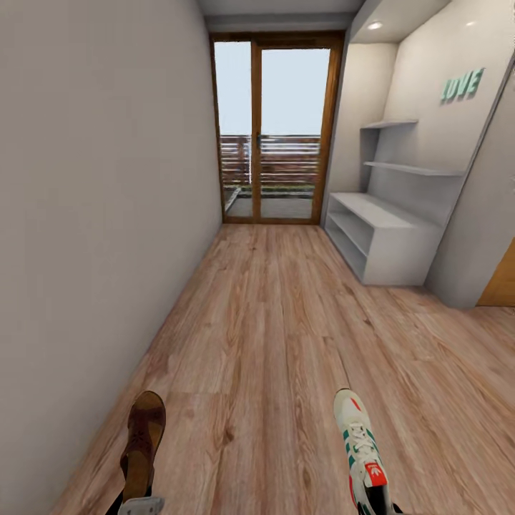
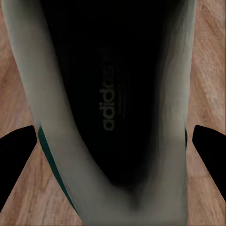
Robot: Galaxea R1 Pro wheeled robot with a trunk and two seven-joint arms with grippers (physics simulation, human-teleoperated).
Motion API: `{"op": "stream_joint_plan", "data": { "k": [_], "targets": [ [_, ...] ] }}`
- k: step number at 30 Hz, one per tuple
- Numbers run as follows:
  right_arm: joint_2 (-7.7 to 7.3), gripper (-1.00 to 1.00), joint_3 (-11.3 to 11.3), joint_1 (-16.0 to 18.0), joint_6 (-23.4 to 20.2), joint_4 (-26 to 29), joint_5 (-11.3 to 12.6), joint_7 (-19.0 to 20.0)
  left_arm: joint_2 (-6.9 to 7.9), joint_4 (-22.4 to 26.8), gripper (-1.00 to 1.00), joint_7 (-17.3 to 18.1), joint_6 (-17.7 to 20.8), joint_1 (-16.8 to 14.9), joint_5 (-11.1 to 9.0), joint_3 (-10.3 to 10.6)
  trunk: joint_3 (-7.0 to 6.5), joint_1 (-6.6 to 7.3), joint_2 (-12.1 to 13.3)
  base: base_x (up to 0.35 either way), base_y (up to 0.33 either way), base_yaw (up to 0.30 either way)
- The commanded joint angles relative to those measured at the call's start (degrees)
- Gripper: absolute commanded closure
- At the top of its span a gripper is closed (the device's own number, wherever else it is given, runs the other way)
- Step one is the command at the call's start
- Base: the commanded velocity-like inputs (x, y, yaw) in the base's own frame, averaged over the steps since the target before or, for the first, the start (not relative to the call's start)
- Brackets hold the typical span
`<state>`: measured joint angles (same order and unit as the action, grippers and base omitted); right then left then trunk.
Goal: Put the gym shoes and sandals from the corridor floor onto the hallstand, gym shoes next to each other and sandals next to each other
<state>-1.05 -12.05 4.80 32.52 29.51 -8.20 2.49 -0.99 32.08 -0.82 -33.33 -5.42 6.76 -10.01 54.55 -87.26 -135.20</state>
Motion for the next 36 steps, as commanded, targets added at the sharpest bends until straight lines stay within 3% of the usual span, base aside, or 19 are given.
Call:
{"op": "stream_joint_plan", "data": {
  "k": [1,26,36],
  "targets": [
    [0.06,1.0,-0.4,0.1,0.2,-0.1,-0.6,0.3,-0.07,0.0,1.0,-0.1,-0.2,0.0,0.8,-0.4,0.05,-0.02,0.0,0.339,0.0,-0.061],
    [0.08,1.0,-0.5,0.1,0.2,0.1,-0.5,0.1,-0.07,0.0,1.0,-0.1,-0.2,0.0,0.8,-0.4,0.05,-0.02,0.0,0.339,0.0,-0.007],
    [0.09,1.0,-0.5,0.1,0.2,0.1,-0.5,0.1,-0.07,0.0,1.0,-0.1,-0.2,0.0,0.8,-0.4,0.33,-0.02,0.0,0.339,0.0,-0.14]
  ]
}}
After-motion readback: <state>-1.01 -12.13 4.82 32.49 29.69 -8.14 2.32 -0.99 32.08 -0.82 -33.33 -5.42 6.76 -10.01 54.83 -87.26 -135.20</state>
